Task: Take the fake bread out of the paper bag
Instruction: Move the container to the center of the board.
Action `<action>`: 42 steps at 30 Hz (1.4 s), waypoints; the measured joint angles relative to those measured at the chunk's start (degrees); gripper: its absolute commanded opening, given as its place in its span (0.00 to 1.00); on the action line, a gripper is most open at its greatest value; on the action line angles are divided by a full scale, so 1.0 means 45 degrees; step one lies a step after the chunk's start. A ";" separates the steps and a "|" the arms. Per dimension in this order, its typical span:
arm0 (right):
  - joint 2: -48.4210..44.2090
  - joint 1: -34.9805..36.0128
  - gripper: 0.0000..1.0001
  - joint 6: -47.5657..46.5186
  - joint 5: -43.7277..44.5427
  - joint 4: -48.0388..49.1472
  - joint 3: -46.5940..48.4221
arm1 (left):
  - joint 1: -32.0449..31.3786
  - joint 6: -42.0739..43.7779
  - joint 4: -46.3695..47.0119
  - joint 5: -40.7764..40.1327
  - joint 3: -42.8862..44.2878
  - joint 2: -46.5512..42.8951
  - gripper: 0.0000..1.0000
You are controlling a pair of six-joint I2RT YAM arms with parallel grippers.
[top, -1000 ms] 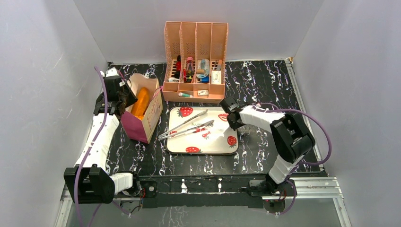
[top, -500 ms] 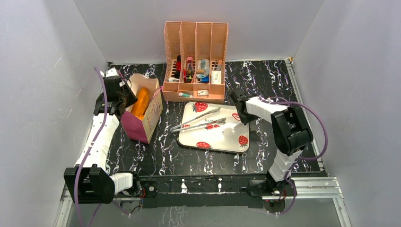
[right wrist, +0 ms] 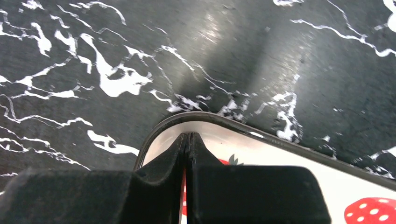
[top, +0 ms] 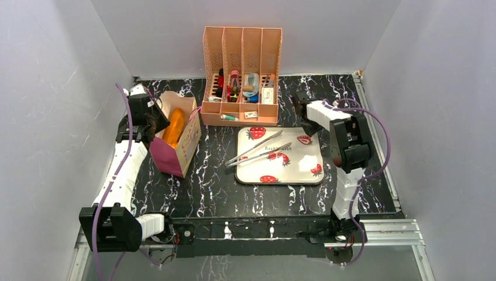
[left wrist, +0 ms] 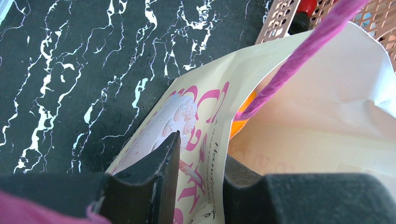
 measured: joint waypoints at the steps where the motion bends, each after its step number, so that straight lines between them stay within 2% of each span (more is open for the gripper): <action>1: 0.0228 -0.0034 0.00 -0.0175 0.0078 -0.0078 0.0311 | 0.0000 -0.0010 0.0000 0.0005 0.0000 0.0005 0.23; 8: 0.1715 -0.0170 0.00 -0.1180 0.0515 -0.0253 0.2501 | 0.0000 -0.0015 0.0000 -0.0005 0.0005 0.0005 0.22; 20: 0.3245 -0.0257 0.00 -0.2890 0.0248 0.0695 0.4901 | 0.0005 -0.0068 0.0117 0.0039 -0.0019 0.0073 0.21; 32: 0.4444 -0.0306 0.00 -0.4294 -0.0976 0.3055 0.6649 | 0.0034 -0.0102 0.0627 0.0491 -0.0321 0.0049 0.12; 42: 0.5673 -0.0034 0.00 -0.5042 -0.1030 0.4119 0.9602 | 0.0029 -0.0044 0.0933 0.1010 -0.0636 -0.0194 0.02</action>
